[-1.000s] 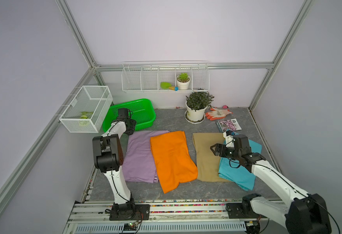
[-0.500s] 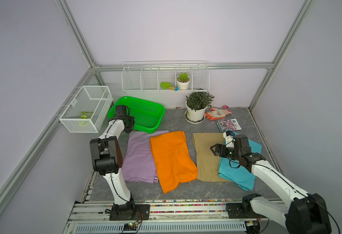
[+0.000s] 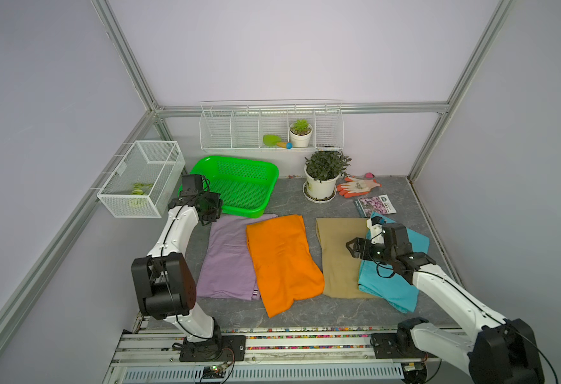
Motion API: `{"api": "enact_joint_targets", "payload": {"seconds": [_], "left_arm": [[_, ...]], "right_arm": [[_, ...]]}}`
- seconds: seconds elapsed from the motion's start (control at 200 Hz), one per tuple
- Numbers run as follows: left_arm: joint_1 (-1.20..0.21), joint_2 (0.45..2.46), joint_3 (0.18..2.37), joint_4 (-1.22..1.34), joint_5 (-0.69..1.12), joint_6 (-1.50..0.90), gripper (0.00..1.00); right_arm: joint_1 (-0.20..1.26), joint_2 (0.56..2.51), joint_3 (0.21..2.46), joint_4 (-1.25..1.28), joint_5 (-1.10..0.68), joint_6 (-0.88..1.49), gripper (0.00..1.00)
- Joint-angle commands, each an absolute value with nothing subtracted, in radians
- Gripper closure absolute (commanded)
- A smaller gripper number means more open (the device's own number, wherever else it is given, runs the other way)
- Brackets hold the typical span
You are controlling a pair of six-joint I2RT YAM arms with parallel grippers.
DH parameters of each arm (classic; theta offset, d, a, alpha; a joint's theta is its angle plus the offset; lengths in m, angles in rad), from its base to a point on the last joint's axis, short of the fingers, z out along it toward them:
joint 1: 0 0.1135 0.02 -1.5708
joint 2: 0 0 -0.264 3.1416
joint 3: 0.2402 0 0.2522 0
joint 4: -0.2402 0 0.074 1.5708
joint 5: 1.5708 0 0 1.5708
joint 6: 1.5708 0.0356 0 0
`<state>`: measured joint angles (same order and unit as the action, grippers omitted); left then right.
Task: Put the folded long pants in the basket
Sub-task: Pick up the basket from the center of the board, then place the basket at the center of the board, then move the basket to the center of the board.
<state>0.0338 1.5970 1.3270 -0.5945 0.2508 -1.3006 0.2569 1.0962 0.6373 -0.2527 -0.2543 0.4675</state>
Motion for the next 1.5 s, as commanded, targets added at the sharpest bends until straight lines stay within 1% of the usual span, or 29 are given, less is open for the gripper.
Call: {"api": "enact_joint_targets", "payload": {"seconds": [0.0,0.155,0.245,0.375,0.42,0.46,0.6,0.65,0.675,0.71,0.775,0.84,0.9,0.94,0.95,1.045,1.125,1.195,1.3,1.345,1.385,1.455,1.5], "left_arm": [[-0.072,1.485,1.262,-0.643,0.193,-1.371,1.0],[-0.288,1.353,1.134,-0.69,0.064,-1.495,1.0],[-0.462,1.288,1.065,-0.733,-0.049,-1.656,1.0],[-0.74,1.235,0.967,-0.687,-0.221,-1.893,1.0],[-0.79,1.25,0.956,-0.64,-0.234,-1.9,1.0],[-0.822,1.282,0.97,-0.659,-0.229,-1.923,1.0],[-0.87,1.395,1.059,-0.691,-0.196,-1.865,1.0],[-0.872,1.43,1.078,-0.694,-0.164,-1.832,0.88],[-0.872,1.441,1.088,-0.694,-0.153,-1.805,0.8],[-0.872,1.456,1.102,-0.701,-0.139,-1.764,0.72],[-0.874,1.474,1.149,-0.788,-0.149,-1.691,0.55],[-0.874,1.475,1.164,-0.836,-0.145,-1.612,0.4],[-0.874,1.454,1.154,-0.87,-0.143,-1.552,0.38],[-0.874,1.424,1.134,-0.873,-0.146,-1.511,0.18],[-0.875,1.416,1.127,-0.876,-0.146,-1.507,0.16],[-0.874,1.287,1.059,-0.871,-0.175,-1.448,0.1],[-0.874,1.152,1.01,-0.854,-0.205,-1.394,0.06],[-0.874,1.026,0.96,-0.826,-0.248,-1.323,0.06],[-0.861,0.854,0.874,-0.776,-0.306,-1.257,0.06],[-0.851,0.798,0.852,-0.771,-0.314,-1.228,0.06],[-0.844,0.76,0.841,-0.763,-0.317,-1.195,0.06],[-0.828,0.702,0.839,-0.78,-0.321,-1.166,0.06],[-0.82,0.683,0.84,-0.784,-0.32,-1.146,0.06]], "right_arm": [[0.261,1.072,0.675,-0.31,-0.204,0.481,0.14],[0.259,1.083,0.738,-0.419,-0.111,0.537,0.14],[0.258,1.096,0.765,-0.454,-0.089,0.543,0.14],[0.253,1.104,0.772,-0.444,-0.113,0.574,0.13],[0.25,1.107,0.777,-0.444,-0.131,0.583,0.13],[0.246,1.109,0.784,-0.447,-0.143,0.59,0.13],[0.22,1.105,0.81,-0.475,-0.211,0.608,0.11],[0.213,1.098,0.818,-0.488,-0.231,0.615,0.11],[0.209,1.093,0.822,-0.499,-0.244,0.617,0.11],[0.205,1.085,0.834,-0.519,-0.258,0.617,0.11],[0.204,1.062,0.851,-0.554,-0.267,0.614,0.11],[0.205,1.048,0.839,-0.523,-0.333,0.611,0.11],[0.213,1.058,0.816,-0.478,-0.402,0.658,0.12],[0.217,1.078,0.812,-0.469,-0.421,0.688,0.13],[0.22,1.084,0.812,-0.468,-0.421,0.695,0.14],[0.279,1.145,0.827,-0.437,-0.419,0.718,0.17],[0.352,1.209,0.868,-0.447,-0.371,0.716,0.18],[0.389,1.276,0.918,-0.488,-0.341,0.711,0.24],[0.403,1.371,0.98,-0.545,-0.323,0.71,0.39],[0.404,1.395,0.997,-0.559,-0.314,0.705,0.48],[0.405,1.409,1.018,-0.579,-0.302,0.694,0.55],[0.402,1.431,1.073,-0.644,-0.266,0.655,0.64],[0.402,1.447,1.103,-0.679,-0.252,0.631,0.71]]}}
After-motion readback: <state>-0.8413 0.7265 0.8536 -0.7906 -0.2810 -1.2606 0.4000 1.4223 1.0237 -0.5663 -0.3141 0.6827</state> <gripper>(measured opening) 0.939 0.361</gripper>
